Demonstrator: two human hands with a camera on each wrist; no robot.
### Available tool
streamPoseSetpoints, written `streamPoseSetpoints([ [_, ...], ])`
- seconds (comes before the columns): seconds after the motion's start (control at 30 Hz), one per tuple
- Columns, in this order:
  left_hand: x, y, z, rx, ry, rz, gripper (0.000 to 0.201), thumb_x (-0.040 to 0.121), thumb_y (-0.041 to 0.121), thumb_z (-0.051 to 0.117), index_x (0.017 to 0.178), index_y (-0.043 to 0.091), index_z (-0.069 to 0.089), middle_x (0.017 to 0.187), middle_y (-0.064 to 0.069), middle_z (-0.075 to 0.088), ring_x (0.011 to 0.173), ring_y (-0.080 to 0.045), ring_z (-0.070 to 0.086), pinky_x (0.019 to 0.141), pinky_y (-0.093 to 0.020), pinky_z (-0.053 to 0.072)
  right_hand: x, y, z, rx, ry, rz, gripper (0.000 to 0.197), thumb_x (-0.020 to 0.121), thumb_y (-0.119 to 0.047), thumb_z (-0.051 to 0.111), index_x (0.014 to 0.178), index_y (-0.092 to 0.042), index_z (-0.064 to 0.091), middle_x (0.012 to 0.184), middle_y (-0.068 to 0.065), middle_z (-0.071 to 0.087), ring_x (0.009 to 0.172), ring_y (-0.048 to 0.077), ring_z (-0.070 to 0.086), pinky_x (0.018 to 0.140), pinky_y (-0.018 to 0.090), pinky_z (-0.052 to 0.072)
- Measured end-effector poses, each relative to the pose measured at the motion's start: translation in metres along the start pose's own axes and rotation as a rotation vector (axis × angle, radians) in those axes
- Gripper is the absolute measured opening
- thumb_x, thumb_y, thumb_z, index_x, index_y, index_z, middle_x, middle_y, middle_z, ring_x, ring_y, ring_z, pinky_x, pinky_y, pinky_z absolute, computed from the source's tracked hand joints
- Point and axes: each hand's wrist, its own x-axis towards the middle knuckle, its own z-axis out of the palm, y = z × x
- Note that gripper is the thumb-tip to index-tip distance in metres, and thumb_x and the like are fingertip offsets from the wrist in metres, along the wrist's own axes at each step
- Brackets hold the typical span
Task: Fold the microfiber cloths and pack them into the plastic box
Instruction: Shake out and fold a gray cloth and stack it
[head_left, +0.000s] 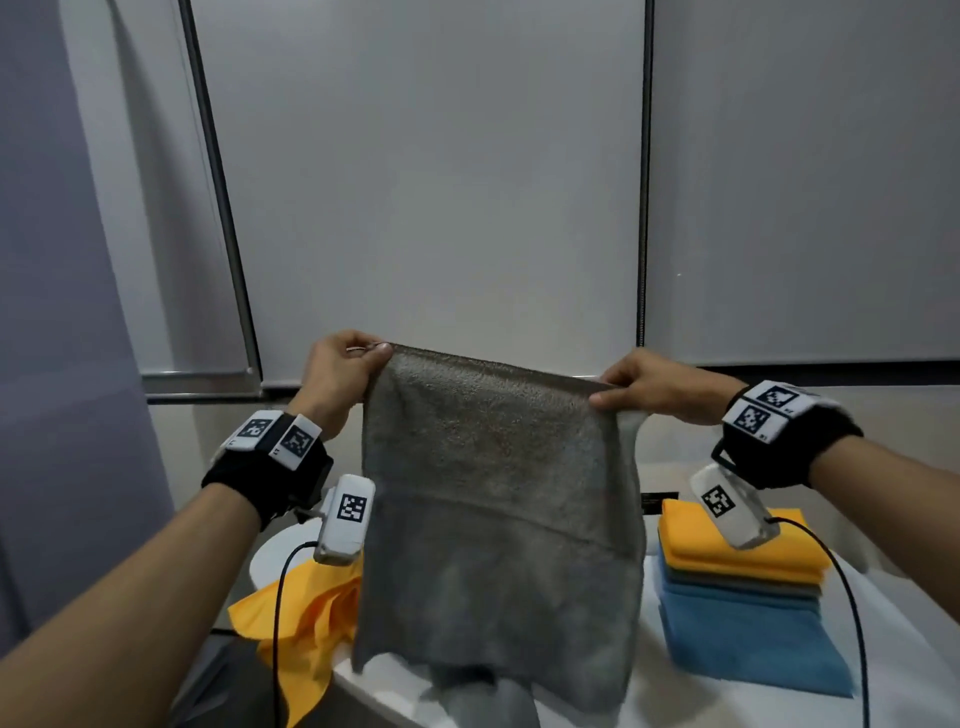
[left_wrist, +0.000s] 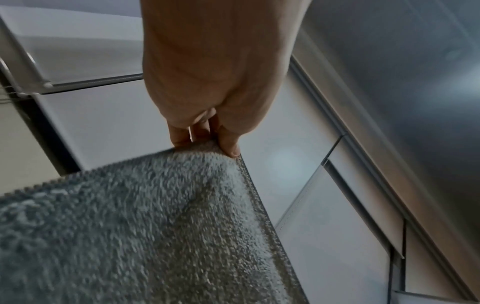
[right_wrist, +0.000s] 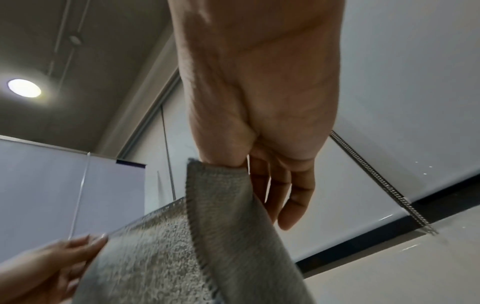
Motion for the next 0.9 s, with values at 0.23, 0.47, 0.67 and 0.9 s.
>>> streamPoseSetpoints([
  [0.23, -0.003, -0.022, 0.014, -0.035, 0.034, -0.004, 0.013, 0.090, 0.006, 0.071, 0.098, -0.004, 0.067, 0.075, -0.011, 0.063, 0.048, -0.002, 0.059, 0.047, -0.012, 0.046, -0.005, 0.021, -0.030, 0.051, 0.225, 0.049, 0.017, 0.087, -0.007, 0.073, 0.096, 0.007, 0.071, 0.090, 0.026, 0.069, 0.079, 0.026, 0.063, 0.072, 0.040, 0.055],
  [0.47, 0.000, -0.031, 0.013, 0.047, -0.001, -0.005, 0.006, 0.094, 0.006, 0.066, 0.089, 0.007, 0.068, 0.074, -0.007, 0.062, 0.046, -0.001, 0.057, 0.048, -0.013, 0.042, -0.024, 0.030, -0.046, -0.032, 0.236, 0.071, 0.009, 0.088, -0.008, 0.072, 0.094, -0.002, 0.075, 0.090, 0.016, 0.071, 0.083, 0.022, 0.064, 0.069, 0.032, 0.056],
  [0.67, 0.000, -0.026, -0.001, -0.049, -0.030, 0.008, 0.016, 0.096, 0.011, 0.064, 0.101, -0.004, 0.067, 0.089, -0.013, 0.067, 0.076, -0.022, 0.065, 0.065, -0.030, 0.059, -0.036, 0.027, -0.060, 0.046, 0.328, 0.073, 0.020, 0.084, -0.017, 0.078, 0.087, 0.001, 0.072, 0.077, 0.013, 0.068, 0.069, 0.019, 0.066, 0.064, 0.030, 0.060],
  [0.9, -0.002, -0.056, 0.001, 0.001, -0.031, -0.058, 0.005, 0.092, 0.012, 0.069, 0.095, 0.007, 0.068, 0.078, -0.004, 0.065, 0.067, -0.010, 0.059, 0.058, -0.025, 0.043, -0.029, 0.040, -0.045, 0.257, 0.350, 0.034, 0.008, 0.093, -0.005, 0.066, 0.085, -0.005, 0.066, 0.081, 0.011, 0.064, 0.079, 0.024, 0.064, 0.082, 0.041, 0.059],
])
